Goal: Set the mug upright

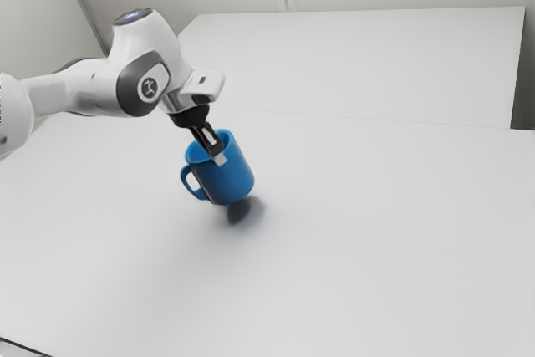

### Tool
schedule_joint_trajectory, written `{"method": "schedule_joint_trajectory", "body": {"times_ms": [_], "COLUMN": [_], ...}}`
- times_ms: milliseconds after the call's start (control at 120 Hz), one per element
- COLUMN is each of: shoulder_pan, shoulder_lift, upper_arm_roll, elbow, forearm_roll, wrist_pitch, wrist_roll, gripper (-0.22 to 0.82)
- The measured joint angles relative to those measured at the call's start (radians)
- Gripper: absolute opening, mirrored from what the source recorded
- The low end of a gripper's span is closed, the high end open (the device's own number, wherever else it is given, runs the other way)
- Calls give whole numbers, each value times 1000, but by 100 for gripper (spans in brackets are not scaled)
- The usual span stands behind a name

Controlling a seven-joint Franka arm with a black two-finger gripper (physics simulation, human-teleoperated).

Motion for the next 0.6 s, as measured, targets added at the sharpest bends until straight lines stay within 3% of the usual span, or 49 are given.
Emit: {"method": "schedule_joint_trajectory", "body": {"times_ms": [267, 600], "shoulder_pan": [32, 40], "shoulder_lift": [21, 77], "upper_arm_roll": [-4, -5], "elbow": [-10, -1], "forearm_roll": [102, 107], "wrist_pitch": [32, -26], "wrist_roll": [-22, -68], "gripper": [-18, -18]}}
